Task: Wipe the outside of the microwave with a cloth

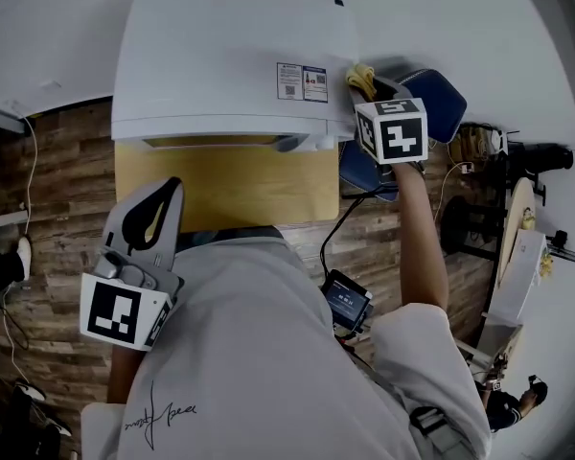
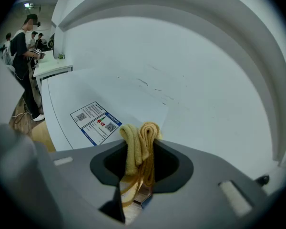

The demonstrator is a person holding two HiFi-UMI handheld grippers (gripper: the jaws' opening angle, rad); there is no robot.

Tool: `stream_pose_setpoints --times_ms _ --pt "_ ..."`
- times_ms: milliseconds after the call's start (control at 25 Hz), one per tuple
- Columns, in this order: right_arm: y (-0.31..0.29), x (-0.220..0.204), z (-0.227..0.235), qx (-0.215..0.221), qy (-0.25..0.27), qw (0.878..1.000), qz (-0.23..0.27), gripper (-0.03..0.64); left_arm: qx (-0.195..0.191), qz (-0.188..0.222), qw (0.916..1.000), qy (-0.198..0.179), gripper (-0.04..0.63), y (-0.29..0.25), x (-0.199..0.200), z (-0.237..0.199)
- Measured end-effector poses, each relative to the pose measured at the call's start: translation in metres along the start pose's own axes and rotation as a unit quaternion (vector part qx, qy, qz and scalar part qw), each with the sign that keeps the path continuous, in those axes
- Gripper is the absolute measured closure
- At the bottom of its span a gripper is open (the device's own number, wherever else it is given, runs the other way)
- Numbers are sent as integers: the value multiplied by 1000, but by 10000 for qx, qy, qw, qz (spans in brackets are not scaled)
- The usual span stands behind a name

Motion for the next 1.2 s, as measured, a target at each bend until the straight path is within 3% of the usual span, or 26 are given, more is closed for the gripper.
stream_pose_setpoints --times_ms 320,640,1200 --pt "0 8 -21 -169 -325 9992 152 491 106 59 9999 107 604 18 -3 -7" --pt "-4 21 -43 -174 -318 9992 175 485 256 69 9995 177 604 34 -8 -15" --pt "-10 47 -89 114 -223 9992 314 483 332 100 9992 213 604 48 -9 -16"
Point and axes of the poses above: the fingertips, and each gripper's own axes: y backward along the fingers, z to its right, x out of its top, the point moved 8 cm from there along y, backward along the fingers, and after that the axes turned 13 degrees about z, right-handed, at the moved point
